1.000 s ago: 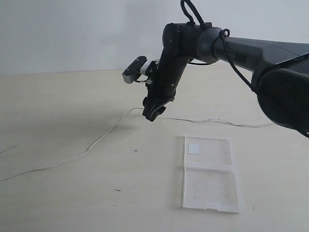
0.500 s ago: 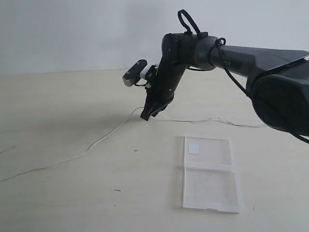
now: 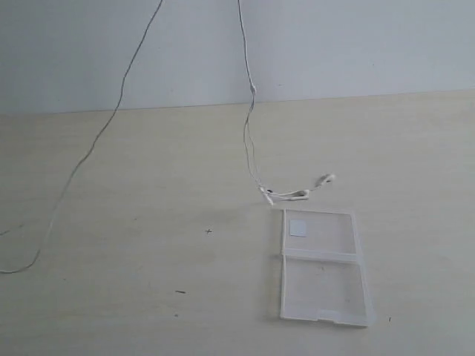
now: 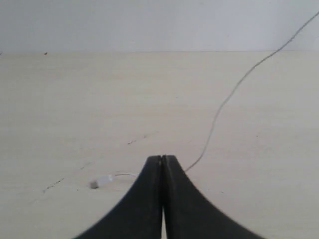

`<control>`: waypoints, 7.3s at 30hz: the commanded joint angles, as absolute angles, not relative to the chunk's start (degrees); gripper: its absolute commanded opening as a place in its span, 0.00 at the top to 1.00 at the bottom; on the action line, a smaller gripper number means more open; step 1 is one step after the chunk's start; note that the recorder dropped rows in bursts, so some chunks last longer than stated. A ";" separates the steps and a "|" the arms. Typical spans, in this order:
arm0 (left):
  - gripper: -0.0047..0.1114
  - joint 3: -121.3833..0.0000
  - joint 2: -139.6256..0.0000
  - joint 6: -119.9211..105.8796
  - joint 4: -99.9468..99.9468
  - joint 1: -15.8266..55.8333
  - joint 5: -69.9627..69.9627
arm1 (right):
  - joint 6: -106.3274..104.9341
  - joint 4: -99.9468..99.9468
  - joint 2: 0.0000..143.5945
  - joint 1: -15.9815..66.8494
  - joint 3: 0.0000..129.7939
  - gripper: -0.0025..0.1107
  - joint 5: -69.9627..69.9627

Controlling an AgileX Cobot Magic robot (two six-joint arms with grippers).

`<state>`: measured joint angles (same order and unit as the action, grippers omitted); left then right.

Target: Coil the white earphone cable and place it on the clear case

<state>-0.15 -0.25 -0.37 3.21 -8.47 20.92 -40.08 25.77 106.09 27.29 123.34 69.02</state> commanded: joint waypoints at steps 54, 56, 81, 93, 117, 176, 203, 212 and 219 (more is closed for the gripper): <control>0.96 -50.02 -83.27 69.29 -68.12 9.81 -55.46 | -10.82 13.06 88.96 27.36 133.57 0.98 69.96; 0.94 -50.02 -85.41 69.29 -70.65 11.34 -55.46 | -9.48 13.06 88.57 27.36 133.57 0.98 69.96; 0.29 -54.13 -88.09 66.32 -65.33 25.73 -38.92 | -7.47 13.62 87.79 27.36 133.57 0.98 69.96; 0.29 -58.72 -93.19 66.32 -63.80 29.09 -39.09 | -7.47 16.34 87.79 27.36 133.57 0.98 69.96; 0.52 -58.85 -97.77 64.43 -57.52 32.08 -39.06 | -7.47 17.67 87.44 27.36 133.57 0.98 69.96; 0.96 -58.61 -64.44 91.62 -86.56 31.97 8.74 | -15.50 20.04 71.90 27.36 92.96 0.34 69.96; 0.96 -37.49 -40.74 88.61 -79.22 31.97 9.54 | -88.75 82.65 80.88 27.36 62.62 0.34 54.53; 0.96 -37.06 -43.15 88.61 -78.45 31.97 9.02 | -101.65 93.09 91.37 27.36 62.62 0.26 58.65; 0.96 -39.59 -52.85 88.61 -82.09 31.97 4.70 | -103.95 98.60 99.57 27.36 62.62 0.24 61.29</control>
<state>-37.93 -50.98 88.83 -80.85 31.89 6.30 -103.22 97.36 98.74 27.29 62.96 59.78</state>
